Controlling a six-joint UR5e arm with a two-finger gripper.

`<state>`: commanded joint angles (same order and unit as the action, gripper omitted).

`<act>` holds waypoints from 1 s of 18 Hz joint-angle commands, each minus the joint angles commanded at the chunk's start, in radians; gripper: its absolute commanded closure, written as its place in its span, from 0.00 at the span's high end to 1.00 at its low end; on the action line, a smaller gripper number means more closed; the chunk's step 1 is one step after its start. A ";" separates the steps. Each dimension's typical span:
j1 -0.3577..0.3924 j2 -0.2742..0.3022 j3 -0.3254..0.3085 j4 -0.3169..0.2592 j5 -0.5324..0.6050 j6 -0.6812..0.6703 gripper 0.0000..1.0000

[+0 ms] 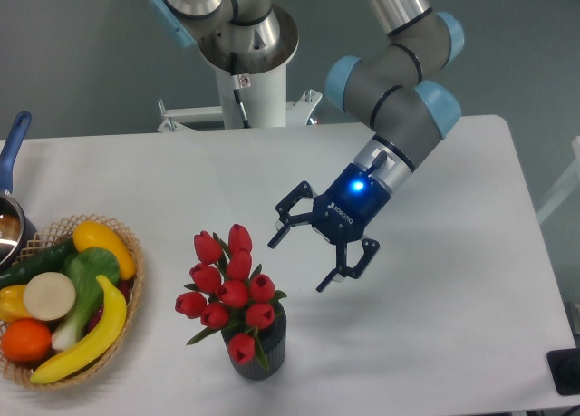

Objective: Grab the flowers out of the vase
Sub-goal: 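Lower the open gripper around the tulip stems above the vase rim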

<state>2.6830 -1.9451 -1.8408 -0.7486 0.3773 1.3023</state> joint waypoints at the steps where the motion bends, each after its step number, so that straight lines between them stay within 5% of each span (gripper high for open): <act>1: -0.006 -0.006 0.000 0.002 0.000 0.000 1.00; 7: -0.078 -0.017 0.011 0.008 -0.005 -0.020 1.00; 18: -0.083 -0.086 0.089 0.011 -0.002 -0.023 1.00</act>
<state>2.6001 -2.0310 -1.7519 -0.7378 0.3758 1.2793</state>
